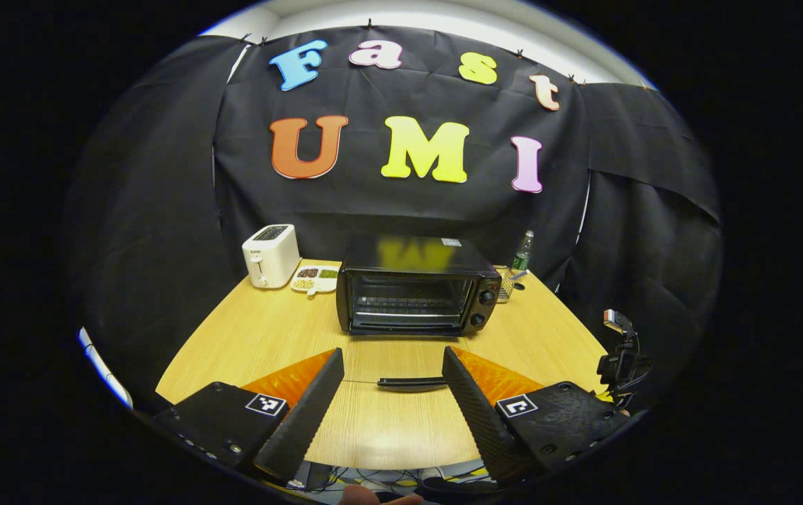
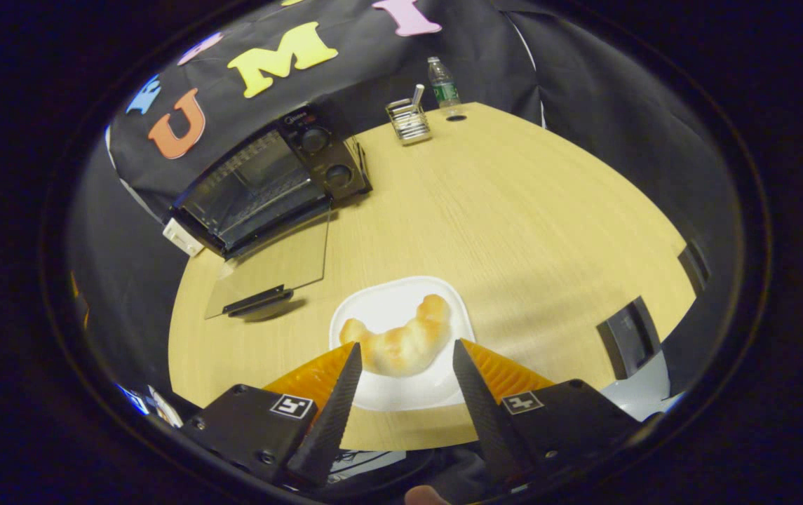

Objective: Open the electric oven with the left hand, put the food in, and close the electric oven.

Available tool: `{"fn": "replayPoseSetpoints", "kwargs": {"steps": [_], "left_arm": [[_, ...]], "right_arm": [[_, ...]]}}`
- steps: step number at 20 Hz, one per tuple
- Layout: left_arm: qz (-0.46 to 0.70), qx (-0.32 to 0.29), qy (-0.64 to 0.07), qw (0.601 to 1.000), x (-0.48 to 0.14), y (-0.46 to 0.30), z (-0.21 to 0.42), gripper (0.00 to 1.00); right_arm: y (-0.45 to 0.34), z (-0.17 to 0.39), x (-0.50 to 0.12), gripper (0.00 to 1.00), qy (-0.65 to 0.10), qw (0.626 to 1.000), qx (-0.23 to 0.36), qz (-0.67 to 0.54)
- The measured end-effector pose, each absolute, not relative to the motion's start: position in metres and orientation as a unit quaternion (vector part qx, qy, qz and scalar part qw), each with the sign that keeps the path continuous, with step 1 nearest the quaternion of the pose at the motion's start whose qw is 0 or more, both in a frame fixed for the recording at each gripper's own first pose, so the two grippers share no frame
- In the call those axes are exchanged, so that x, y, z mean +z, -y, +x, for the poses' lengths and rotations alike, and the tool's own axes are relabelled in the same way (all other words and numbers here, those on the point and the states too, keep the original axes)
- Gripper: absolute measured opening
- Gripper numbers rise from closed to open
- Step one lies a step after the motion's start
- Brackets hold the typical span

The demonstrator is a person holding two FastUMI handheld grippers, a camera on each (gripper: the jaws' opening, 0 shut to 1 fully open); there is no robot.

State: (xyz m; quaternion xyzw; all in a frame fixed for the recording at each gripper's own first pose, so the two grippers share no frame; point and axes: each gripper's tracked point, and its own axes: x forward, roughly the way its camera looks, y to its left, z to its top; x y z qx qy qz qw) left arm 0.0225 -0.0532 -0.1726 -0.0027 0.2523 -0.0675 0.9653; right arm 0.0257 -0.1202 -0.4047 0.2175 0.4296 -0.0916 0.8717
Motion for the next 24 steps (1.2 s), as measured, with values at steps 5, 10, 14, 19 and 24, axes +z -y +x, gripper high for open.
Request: {"fn": "replayPoseSetpoints", "kwargs": {"steps": [5, 10, 14, 19, 24], "left_arm": [[0.008, -0.058, -0.262, 0.963, -0.174, 0.05, 0.018, 0.93], [-0.002, -0.053, -0.267, 0.962, -0.176, 0.051, 0.02, 0.93], [-0.009, -0.056, -0.27, 0.961, -0.177, 0.054, 0.022, 0.93], [-0.012, -0.066, -0.259, 0.964, -0.171, 0.056, 0.027, 0.93], [-0.026, -0.069, -0.256, 0.964, -0.172, 0.047, 0.031, 0.93]], "right_arm": [[0.119, 0.038, -0.421, 0.6, -0.443, 0.854, -0.086, 0.259], [0.118, 0.041, -0.433, 0.51, -0.448, 0.843, -0.075, 0.287], [0.118, 0.042, -0.433, 0.26, -0.455, 0.84, -0.071, 0.288], [0.109, 0.039, -0.418, 0.06, -0.446, 0.801, -0.086, 0.39], [0.104, 0.041, -0.363, 0.05, -0.395, 0.805, -0.09, 0.433]]}}
